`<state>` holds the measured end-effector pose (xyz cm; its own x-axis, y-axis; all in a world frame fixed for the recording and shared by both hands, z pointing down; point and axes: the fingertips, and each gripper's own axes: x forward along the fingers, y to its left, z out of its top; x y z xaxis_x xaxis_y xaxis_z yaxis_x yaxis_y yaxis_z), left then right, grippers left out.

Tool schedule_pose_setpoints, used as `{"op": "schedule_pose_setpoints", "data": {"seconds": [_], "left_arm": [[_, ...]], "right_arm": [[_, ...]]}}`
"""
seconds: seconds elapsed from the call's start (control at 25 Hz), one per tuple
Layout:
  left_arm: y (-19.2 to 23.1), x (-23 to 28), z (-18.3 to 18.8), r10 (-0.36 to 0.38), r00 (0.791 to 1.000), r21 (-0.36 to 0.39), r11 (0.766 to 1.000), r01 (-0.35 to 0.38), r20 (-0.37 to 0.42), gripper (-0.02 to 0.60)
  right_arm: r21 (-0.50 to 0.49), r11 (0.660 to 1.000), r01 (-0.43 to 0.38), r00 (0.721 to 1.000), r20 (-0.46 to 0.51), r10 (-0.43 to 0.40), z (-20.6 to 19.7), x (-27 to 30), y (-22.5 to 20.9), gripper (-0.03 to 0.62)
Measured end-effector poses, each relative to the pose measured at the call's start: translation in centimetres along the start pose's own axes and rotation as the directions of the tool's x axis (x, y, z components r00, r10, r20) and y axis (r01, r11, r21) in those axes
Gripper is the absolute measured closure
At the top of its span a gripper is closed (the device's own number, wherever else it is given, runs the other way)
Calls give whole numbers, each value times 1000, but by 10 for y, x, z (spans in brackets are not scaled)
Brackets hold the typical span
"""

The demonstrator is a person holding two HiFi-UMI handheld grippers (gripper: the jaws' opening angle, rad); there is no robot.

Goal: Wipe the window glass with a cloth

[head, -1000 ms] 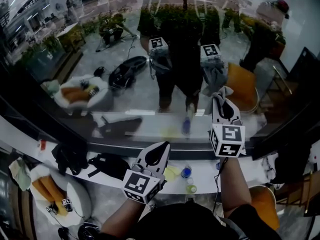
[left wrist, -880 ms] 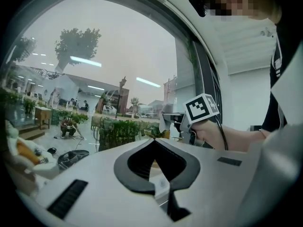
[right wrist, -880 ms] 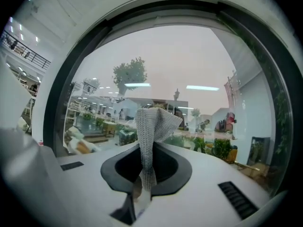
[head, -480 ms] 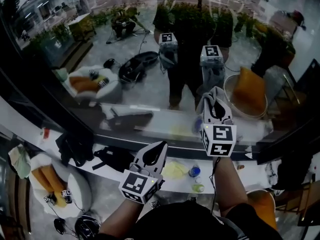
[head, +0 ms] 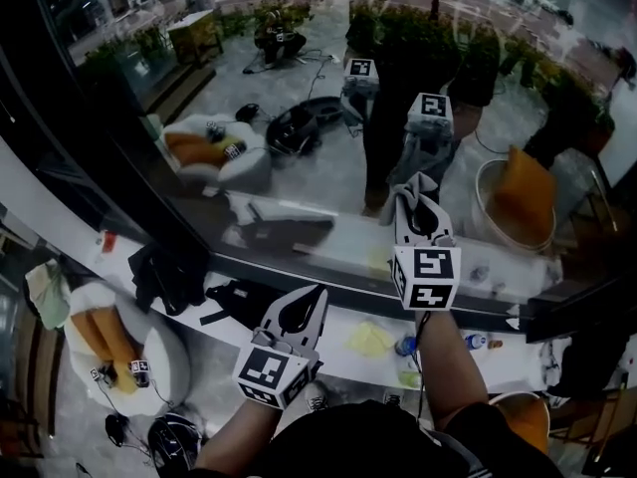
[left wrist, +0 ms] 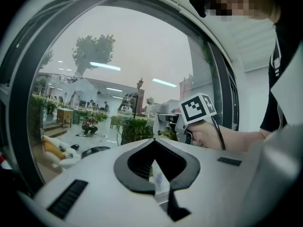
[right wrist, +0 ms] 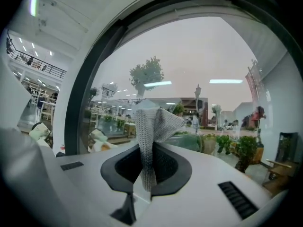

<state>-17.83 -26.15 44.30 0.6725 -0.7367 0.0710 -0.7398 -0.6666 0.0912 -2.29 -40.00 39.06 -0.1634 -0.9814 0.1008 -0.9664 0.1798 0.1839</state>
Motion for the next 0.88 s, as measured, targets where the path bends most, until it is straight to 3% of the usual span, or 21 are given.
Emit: {"op": "schedule_pose_setpoints", "data": {"seconds": [0.2,0.48,0.88], "left_arm": [[42,-32,-6,38,999,3,999,-38,-8,574],[66,-50,-10,65,998,12,998,-65,-25,574],[71,-52,-13,36,999,3,999,-36,-22,574]], "right_arm": [[7,999,-40,999,6,40,4,26,56,543],[36,999,-38,999,14,38,4,38,74,543],[36,999,-16,1000,7,15,3,40,73,543]]}}
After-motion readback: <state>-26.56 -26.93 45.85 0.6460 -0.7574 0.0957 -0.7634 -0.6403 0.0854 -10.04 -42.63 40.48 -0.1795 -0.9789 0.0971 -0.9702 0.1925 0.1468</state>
